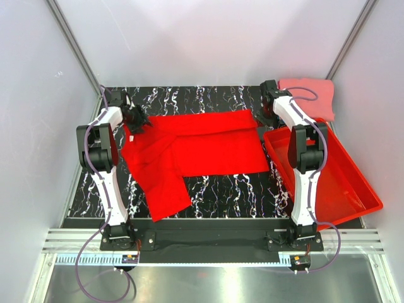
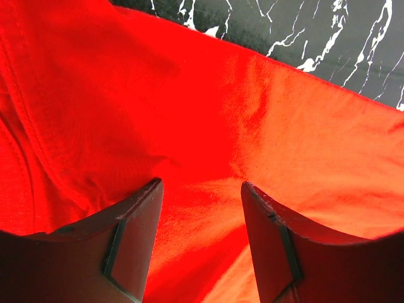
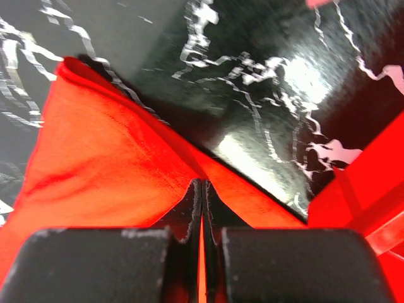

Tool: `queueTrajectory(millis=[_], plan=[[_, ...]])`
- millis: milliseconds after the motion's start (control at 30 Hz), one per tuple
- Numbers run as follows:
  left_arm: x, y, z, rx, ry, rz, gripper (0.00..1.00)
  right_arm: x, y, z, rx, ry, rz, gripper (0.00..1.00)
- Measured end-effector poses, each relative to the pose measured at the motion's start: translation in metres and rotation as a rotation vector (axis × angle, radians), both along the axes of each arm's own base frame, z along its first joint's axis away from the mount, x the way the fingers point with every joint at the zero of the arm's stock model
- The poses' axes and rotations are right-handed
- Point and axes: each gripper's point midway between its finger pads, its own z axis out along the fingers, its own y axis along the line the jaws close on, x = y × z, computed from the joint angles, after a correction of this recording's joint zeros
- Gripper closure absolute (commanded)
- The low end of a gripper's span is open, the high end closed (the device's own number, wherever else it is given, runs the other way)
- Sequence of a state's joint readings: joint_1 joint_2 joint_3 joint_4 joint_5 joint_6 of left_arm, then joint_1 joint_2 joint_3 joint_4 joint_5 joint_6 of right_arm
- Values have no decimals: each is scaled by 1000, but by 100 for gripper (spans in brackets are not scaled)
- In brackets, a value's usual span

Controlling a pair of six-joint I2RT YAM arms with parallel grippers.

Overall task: Fold and stack the t-shirts
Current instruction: Fold the tshirt

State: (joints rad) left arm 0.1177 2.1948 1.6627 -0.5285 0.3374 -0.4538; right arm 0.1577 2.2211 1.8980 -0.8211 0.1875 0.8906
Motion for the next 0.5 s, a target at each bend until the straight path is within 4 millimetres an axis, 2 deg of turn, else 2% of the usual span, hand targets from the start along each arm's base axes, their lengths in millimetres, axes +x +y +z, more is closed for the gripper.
queueTrajectory(millis=[100,167,200,433,500], plan=[[0,0,0,0,1,0,39,-8,-2,-11,-8,26,0,100],[0,0,0,-2,0,0,38,-10,-3,-15,-10,37,4,89],[0,0,0,-5,-1,-1,38,-8,-3,-14,-11,36,10,81],[1,-4,5,-61,-11,-11,36,24,2,6,-15,-26,85,66],[0,-6,7,-76,-11,-15,36,30,4,15,-14,-53,108,66]])
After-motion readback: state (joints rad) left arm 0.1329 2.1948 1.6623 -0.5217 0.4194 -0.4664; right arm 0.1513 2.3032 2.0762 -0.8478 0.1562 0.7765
